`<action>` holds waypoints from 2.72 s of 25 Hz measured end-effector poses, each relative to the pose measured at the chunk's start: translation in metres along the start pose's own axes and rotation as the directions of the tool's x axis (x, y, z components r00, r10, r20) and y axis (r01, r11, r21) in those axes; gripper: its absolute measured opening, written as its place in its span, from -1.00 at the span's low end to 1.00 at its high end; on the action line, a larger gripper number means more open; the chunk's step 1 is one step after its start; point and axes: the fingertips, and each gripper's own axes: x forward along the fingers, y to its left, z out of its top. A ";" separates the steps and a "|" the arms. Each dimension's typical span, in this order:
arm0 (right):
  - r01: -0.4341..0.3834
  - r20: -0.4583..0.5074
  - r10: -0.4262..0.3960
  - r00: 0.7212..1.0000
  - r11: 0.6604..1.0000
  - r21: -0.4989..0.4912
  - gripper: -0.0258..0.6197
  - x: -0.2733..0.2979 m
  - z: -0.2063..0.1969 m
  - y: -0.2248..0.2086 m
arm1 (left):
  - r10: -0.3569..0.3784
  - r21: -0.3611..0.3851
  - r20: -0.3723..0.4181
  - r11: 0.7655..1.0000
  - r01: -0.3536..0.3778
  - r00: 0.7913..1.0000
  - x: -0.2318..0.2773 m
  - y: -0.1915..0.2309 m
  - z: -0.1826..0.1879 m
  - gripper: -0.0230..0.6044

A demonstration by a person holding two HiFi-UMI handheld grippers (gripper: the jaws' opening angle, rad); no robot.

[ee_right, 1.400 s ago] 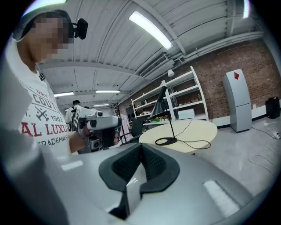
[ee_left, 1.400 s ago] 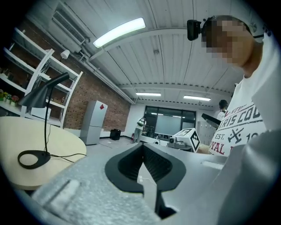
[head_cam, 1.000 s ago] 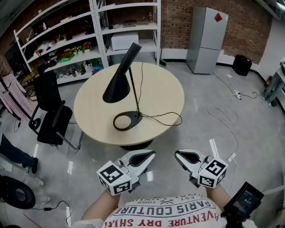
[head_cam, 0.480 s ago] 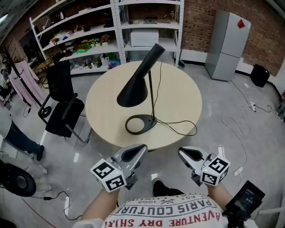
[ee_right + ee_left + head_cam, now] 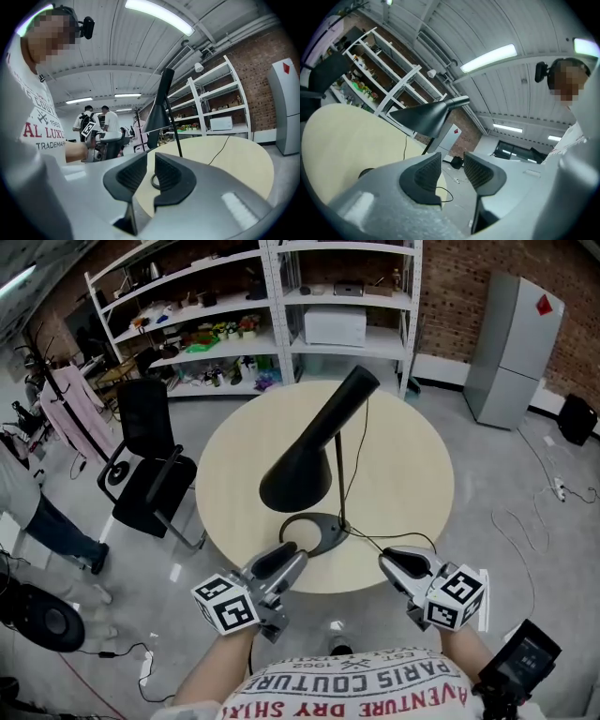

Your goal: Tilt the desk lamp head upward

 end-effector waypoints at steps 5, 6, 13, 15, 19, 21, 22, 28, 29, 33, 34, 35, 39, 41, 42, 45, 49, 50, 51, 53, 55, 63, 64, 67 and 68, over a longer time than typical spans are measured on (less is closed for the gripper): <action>-0.034 -0.062 0.030 0.998 0.997 -0.070 -0.76 0.022 -0.004 -0.031 | -0.006 -0.099 0.074 0.995 0.013 0.997 0.013 0.029 0.010 -0.37; -0.040 -0.076 0.033 0.997 0.995 -0.088 -0.76 0.028 -0.007 -0.035 | -0.011 -0.135 0.102 0.991 0.025 0.995 0.014 0.034 0.013 -0.37; -0.047 -0.088 0.038 0.995 0.993 -0.108 -0.75 0.056 -0.017 -0.062 | -0.059 -0.338 0.264 0.929 0.150 0.963 0.023 0.049 0.027 -0.38; -0.046 -0.092 0.036 0.995 0.993 -0.106 -0.74 0.062 -0.018 -0.067 | -0.079 -0.371 0.301 0.908 0.193 0.950 0.027 0.047 0.033 -0.38; -0.049 -0.107 0.037 0.994 0.993 -0.109 -0.73 0.077 -0.024 -0.071 | -0.130 -0.423 0.364 0.859 0.288 0.922 0.029 0.048 0.039 -0.39; -0.049 -0.111 0.036 0.993 0.992 -0.114 -0.71 0.086 -0.026 -0.073 | -0.139 -0.441 0.388 0.840 0.316 0.911 0.027 0.050 0.042 -0.43; -0.046 -0.110 0.033 0.993 0.992 -0.115 -0.69 0.089 -0.025 -0.076 | -0.141 -0.448 0.398 0.832 0.326 0.907 0.026 0.051 0.044 -0.44; -0.042 -0.113 0.030 0.993 0.993 -0.112 -0.65 0.114 -0.021 -0.090 | -0.130 -0.480 0.412 0.810 0.336 0.902 0.027 0.054 0.043 -0.69; -0.046 -0.116 0.032 0.993 0.992 -0.120 -0.64 0.120 -0.020 -0.092 | -0.128 -0.487 0.417 0.805 0.340 0.900 0.028 0.054 0.044 -0.72; -0.052 -0.131 0.028 0.991 0.982 -0.180 -0.62 0.138 -0.020 -0.096 | -0.122 -0.503 0.426 0.792 0.347 0.896 0.031 0.056 0.042 -0.73; -0.052 -0.129 0.028 0.991 0.982 -0.181 -0.62 0.140 -0.019 -0.096 | -0.119 -0.507 0.424 0.791 0.344 0.898 0.030 0.055 0.042 -0.73; -0.053 -0.128 0.030 0.991 0.983 -0.178 -0.62 0.143 -0.018 -0.096 | -0.117 -0.511 0.422 0.788 0.342 0.899 0.029 0.054 0.041 -0.73; -0.065 -0.123 0.043 0.992 0.982 -0.180 -0.61 0.153 -0.014 -0.090 | -0.115 -0.533 0.425 0.770 0.351 0.898 0.027 0.053 0.042 -0.74; -0.070 -0.116 0.049 0.992 0.980 -0.185 -0.61 0.158 -0.010 -0.087 | -0.120 -0.537 0.425 0.765 0.357 0.897 0.024 0.053 0.043 -0.74; -0.072 -0.113 0.052 0.992 0.980 -0.185 -0.61 0.161 -0.009 -0.086 | -0.123 -0.536 0.423 0.765 0.357 0.898 0.024 0.053 0.044 -0.74; -0.073 -0.107 0.052 0.993 0.977 -0.201 -0.67 0.165 -0.008 -0.087 | -0.129 -0.537 0.415 0.765 0.357 0.901 0.026 0.053 0.043 -0.74; -0.060 -0.093 0.041 0.995 0.977 -0.204 -0.75 0.166 -0.009 -0.092 | -0.140 -0.541 0.422 0.754 0.372 0.896 0.031 0.053 0.043 -0.76; -0.060 -0.090 0.043 0.995 0.977 -0.205 -0.75 0.166 -0.009 -0.092 | -0.141 -0.539 0.425 0.754 0.376 0.894 0.031 0.054 0.043 -0.76; -0.061 -0.091 0.042 0.995 0.976 -0.211 -0.75 0.166 -0.009 -0.092 | -0.142 -0.539 0.427 0.753 0.377 0.893 0.031 0.054 0.044 -0.76; -0.059 -0.100 0.037 0.994 0.973 -0.224 -0.76 0.166 -0.010 -0.092 | -0.141 -0.543 0.426 0.750 0.377 0.894 0.031 0.054 0.043 -0.76; -0.050 -0.100 0.028 0.995 0.974 -0.220 -0.76 0.165 -0.010 -0.093 | -0.143 -0.548 0.421 0.747 0.377 0.896 0.032 0.053 0.043 -0.76; -0.030 -0.089 0.010 0.996 0.973 -0.228 -0.77 0.164 -0.011 -0.097 | -0.146 -0.545 0.411 0.751 0.371 0.900 0.035 0.053 0.043 -0.76; -0.029 -0.088 0.008 0.996 0.973 -0.231 -0.77 0.164 -0.010 -0.097 | -0.144 -0.542 0.412 0.755 0.369 0.900 0.035 0.054 0.044 -0.76; -0.018 -0.080 -0.001 0.997 0.972 -0.234 -0.77 0.164 -0.010 -0.097 | -0.137 -0.531 0.416 0.766 0.362 0.899 0.032 0.054 0.046 -0.76; -0.016 -0.078 -0.002 0.997 0.972 -0.235 -0.77 0.164 -0.011 -0.096 | -0.133 -0.529 0.419 0.769 0.360 0.898 0.031 0.054 0.047 -0.76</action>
